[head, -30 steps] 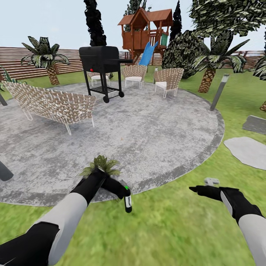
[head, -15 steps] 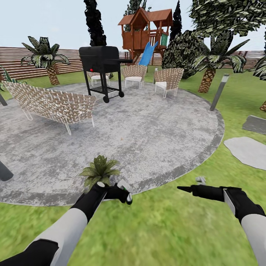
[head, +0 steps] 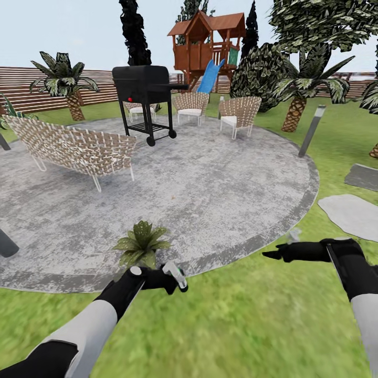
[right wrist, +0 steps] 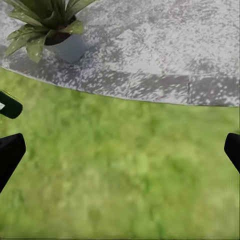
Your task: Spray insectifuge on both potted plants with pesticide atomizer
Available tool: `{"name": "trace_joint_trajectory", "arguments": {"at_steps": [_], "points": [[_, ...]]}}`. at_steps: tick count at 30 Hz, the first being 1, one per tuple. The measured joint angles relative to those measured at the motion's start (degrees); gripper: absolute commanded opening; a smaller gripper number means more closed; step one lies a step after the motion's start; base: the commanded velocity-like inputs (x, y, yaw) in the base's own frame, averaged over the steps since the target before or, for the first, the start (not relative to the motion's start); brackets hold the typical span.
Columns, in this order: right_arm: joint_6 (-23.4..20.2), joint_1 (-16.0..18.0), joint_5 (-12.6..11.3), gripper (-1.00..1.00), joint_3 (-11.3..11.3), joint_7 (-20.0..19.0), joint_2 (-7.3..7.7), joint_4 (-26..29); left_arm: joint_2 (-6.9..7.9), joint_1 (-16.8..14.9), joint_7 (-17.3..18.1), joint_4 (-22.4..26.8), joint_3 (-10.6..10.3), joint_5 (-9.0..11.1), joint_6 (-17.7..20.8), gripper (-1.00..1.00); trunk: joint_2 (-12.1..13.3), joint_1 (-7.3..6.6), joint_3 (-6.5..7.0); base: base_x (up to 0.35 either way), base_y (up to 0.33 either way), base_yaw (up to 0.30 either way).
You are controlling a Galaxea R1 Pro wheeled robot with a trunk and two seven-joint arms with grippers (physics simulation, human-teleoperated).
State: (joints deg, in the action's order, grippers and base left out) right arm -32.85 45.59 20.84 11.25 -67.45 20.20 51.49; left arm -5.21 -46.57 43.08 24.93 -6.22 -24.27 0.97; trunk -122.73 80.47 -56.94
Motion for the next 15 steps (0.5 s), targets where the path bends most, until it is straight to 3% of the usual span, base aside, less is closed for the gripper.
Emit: {"name": "trace_joint_trajectory", "arguments": {"at_steps": [4, 7, 8, 10, 13, 15], "points": [[-0.6, 0.1, 3.0, 1.00, -0.8, -0.3, -1.94, 0.0, 0.34, 0.0, 9.2, 1.3, 0.2, 0.0, -0.6, -1.00, 0.0, 0.00, 0.00, 0.000, 0.000, 0.000], [-0.3, 0.1, 3.3, 1.00, -4.0, -0.5, -4.33, 0.0, 0.72, 0.0, 15.8, 3.4, 0.1, -0.2, -0.6, -1.00, 0.0, 0.00, 0.00, 0.000, 0.000, 0.000], [-0.1, 0.1, 3.4, 1.00, -6.9, -0.5, -6.62, 0.0, 0.79, -0.2, 21.1, 4.1, 0.0, -1.2, -0.5, -1.00, 0.0, 0.00, 0.00, 0.000, 0.000, 0.000], [0.1, 0.2, 3.5, 1.00, -8.4, -0.5, -8.28, 0.0, 0.87, -0.3, 24.0, 4.3, 0.0, -4.4, -0.4, -1.00, 0.0, 0.00, 0.00, 0.000, 0.000, 0.000], [0.2, 0.2, 3.4, 1.00, -9.0, -0.5, -8.84, 0.2, 0.99, -0.4, 25.3, 4.4, 0.1, -12.0, 0.0, -1.00, 0.0, 0.00, 0.00, 0.000, 0.000, 0.000], [0.2, 0.2, 3.2, 1.00, -9.0, -0.5, -8.90, 0.2, 1.13, -0.4, 25.6, 4.3, 0.2, -14.3, 0.1, -1.00, 0.0, 0.00, 0.00, 0.000, 0.000, 0.000]]}}
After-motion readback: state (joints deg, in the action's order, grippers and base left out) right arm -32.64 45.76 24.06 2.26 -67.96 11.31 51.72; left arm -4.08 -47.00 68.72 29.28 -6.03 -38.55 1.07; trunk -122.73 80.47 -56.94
